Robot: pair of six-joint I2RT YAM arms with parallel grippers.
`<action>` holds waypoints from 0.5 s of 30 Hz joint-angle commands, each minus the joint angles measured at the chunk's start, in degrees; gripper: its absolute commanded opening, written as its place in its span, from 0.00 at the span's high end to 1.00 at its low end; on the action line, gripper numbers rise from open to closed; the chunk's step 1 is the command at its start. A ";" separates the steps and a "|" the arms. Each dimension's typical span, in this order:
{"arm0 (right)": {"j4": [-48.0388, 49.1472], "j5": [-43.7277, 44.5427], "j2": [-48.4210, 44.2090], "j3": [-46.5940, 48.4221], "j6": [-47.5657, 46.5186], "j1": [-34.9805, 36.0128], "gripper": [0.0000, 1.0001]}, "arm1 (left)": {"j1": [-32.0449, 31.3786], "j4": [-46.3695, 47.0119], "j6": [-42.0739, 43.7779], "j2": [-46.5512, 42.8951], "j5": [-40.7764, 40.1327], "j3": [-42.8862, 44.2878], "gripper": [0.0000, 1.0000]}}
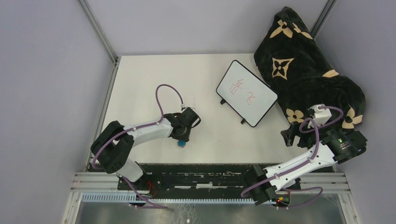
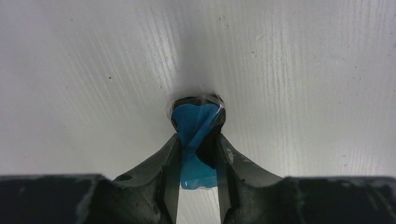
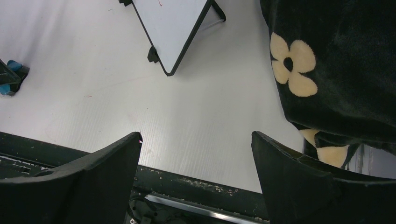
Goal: Erase the whiteboard
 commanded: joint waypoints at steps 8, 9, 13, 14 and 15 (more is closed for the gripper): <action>-4.29 -2.55 0.35 1.57 -0.81 -0.68 0.06 | -0.33 2.26 -2.49 -4.80 0.01 0.88 0.77; -3.72 -2.51 0.40 1.47 0.02 -0.70 0.07 | -0.32 2.97 -2.38 -5.58 0.18 0.88 0.76; -0.33 -2.17 1.72 1.91 4.57 -0.64 0.09 | -0.35 8.82 -0.29 -6.67 1.90 0.55 0.76; -0.25 -2.26 2.65 2.50 5.06 -0.69 0.10 | -0.39 10.06 0.11 -6.76 1.89 0.50 0.76; -0.72 -2.64 3.74 3.63 5.16 -0.70 0.10 | -0.35 11.38 0.67 -6.76 1.98 0.63 0.76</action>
